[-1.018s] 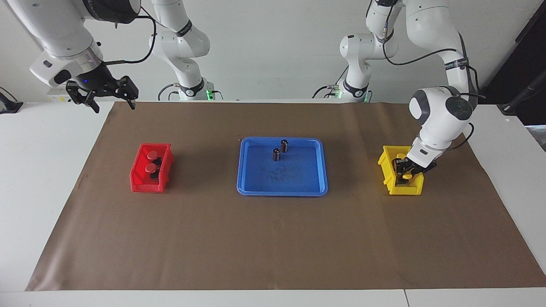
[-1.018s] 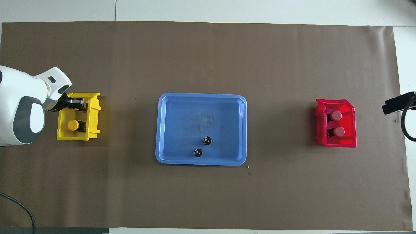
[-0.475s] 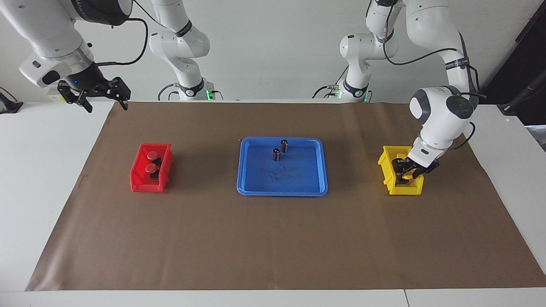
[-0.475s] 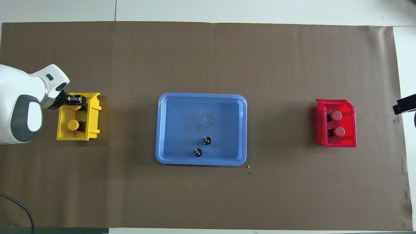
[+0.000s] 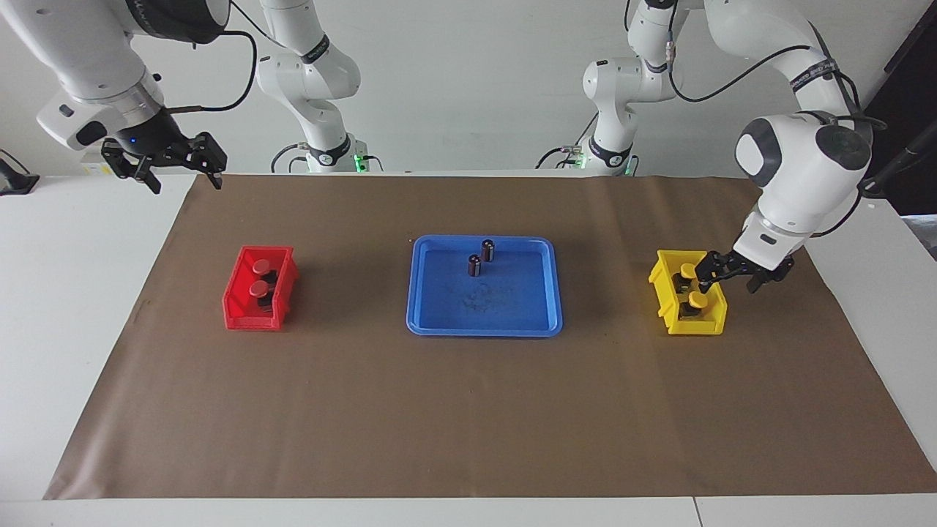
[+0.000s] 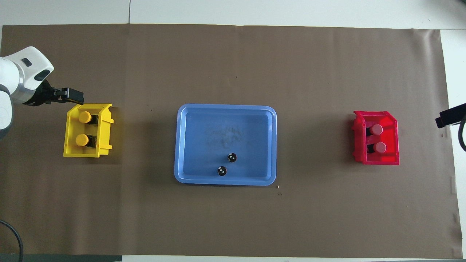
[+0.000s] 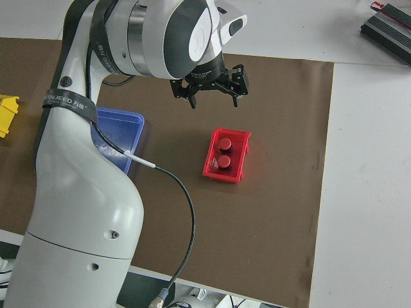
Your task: Sort red and yellow buttons by color
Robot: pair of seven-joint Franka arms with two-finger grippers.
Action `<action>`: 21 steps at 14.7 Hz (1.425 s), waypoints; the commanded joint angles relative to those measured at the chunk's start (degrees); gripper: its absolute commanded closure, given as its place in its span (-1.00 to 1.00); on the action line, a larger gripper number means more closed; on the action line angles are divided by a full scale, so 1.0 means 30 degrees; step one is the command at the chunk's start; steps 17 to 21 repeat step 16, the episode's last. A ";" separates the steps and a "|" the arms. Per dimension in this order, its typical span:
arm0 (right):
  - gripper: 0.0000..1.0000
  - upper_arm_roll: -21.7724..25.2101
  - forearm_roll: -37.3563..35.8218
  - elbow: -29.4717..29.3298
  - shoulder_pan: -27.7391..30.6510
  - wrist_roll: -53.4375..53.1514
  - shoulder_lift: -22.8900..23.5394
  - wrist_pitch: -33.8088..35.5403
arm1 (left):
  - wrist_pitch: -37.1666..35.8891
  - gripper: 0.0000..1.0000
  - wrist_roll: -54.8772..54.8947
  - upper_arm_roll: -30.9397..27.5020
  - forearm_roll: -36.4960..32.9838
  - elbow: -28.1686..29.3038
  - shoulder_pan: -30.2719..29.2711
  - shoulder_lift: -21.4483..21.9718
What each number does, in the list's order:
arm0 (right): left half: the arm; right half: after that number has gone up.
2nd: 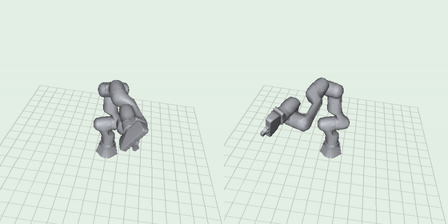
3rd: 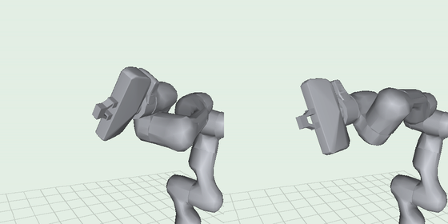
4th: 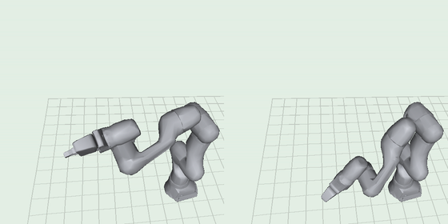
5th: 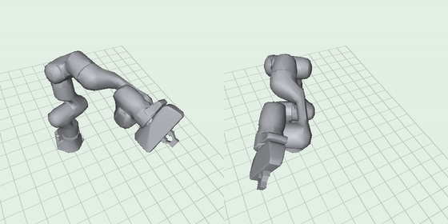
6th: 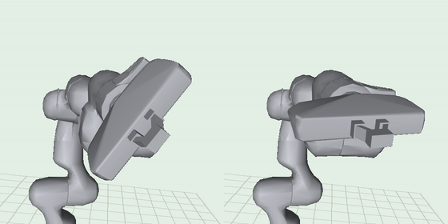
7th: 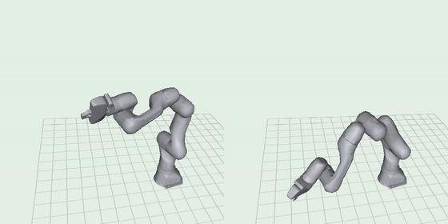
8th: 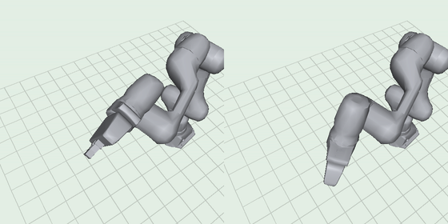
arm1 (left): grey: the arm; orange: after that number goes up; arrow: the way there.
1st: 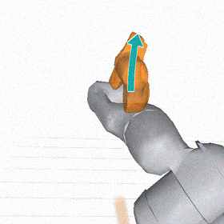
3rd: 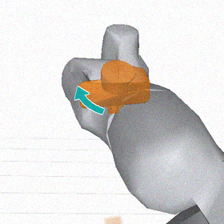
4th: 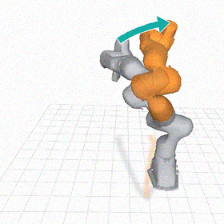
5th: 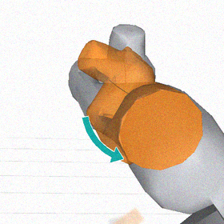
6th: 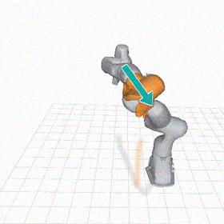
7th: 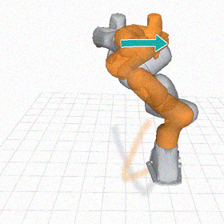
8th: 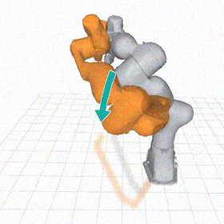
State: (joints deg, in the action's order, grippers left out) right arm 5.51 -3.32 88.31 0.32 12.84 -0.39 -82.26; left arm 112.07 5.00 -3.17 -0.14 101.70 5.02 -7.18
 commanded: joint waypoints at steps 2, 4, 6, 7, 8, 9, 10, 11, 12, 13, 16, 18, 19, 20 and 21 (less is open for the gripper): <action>-1.00 -0.0080 0.0052 -0.0227 0.0070 -0.0208 0.0102 -0.0062 | -0.4094 -1.00 0.0061 0.0089 -0.0130 -0.2752 0.0084 0.1014; -1.00 -0.0080 0.0023 -0.0227 0.0070 -0.0208 0.0102 -0.0062 | -0.5973 -1.00 0.0090 0.0148 -0.0158 -0.3954 0.0114 0.1453; -1.00 -0.0080 0.0052 -0.0227 0.0070 -0.0208 0.0102 -0.0062 | -0.8195 -1.00 0.0061 0.0294 -0.0188 -0.5446 0.0114 0.1515; -1.00 -0.0080 0.0052 -0.0227 0.0099 -0.0208 0.0102 -0.0062 | -0.9049 -1.00 0.0061 0.0614 -0.0188 -0.6179 0.0114 0.1486; -1.00 -0.0080 0.0052 -0.0227 0.0070 -0.0208 0.0102 -0.0062 | -0.9521 -1.00 0.0032 0.0849 -0.0217 -0.6564 0.0114 0.1457; -1.00 -0.0080 0.0052 -0.0227 0.0070 -0.0208 0.0102 -0.0062 | -0.9845 -1.00 0.0032 0.0910 -0.0217 -0.6596 0.0114 0.1485; -1.00 -0.0080 0.0023 -0.0227 0.0070 -0.0208 0.0102 -0.0062 | -1.0051 -1.00 0.0032 0.0910 -0.0188 -0.6597 0.0114 0.1515; -1.00 -0.0080 0.0023 -0.0227 0.0070 -0.0208 0.0102 -0.0062 | -1.0082 -1.00 0.0032 0.0910 -0.0188 -0.6597 0.0114 0.1544; -1.00 -0.0080 0.0023 -0.0256 0.0070 -0.0208 0.0102 -0.0062 | -1.0054 -1.00 0.0061 0.0881 -0.0159 -0.6597 0.0114 0.1573; -1.00 -0.0080 0.0052 -0.0256 0.0099 -0.0208 0.0131 -0.0062 | -1.0053 -1.00 0.0061 0.0881 -0.0159 -0.6597 0.0114 0.1661; -1.00 -0.0080 0.0023 -0.0256 0.0099 -0.0295 0.0131 -0.0062 | -0.9936 -1.00 0.0090 0.0939 -0.0129 -0.6568 0.0114 0.2129; -1.00 -0.0080 0.0023 -0.0256 0.0099 -0.0295 0.0131 -0.0062 | -0.9936 -1.00 0.0090 0.0939 -0.0129 -0.6568 0.0114 0.2129; -1.00 -0.0080 0.0023 -0.0256 0.0099 -0.0295 0.0131 -0.0062 | -0.9936 -1.00 0.0090 0.0939 -0.0129 -0.6568 0.0114 0.2129; -1.00 -0.0080 0.0023 -0.0256 0.0099 -0.0295 0.0131 -0.0062 | -0.9936 -1.00 0.0090 0.0939 -0.0129 -0.6568 0.0114 0.2129; -1.00 -0.0080 0.0023 -0.0256 0.0099 -0.0295 0.0131 -0.0062 | -0.9936 -1.00 0.0090 0.0939 -0.0129 -0.6568 0.0114 0.2129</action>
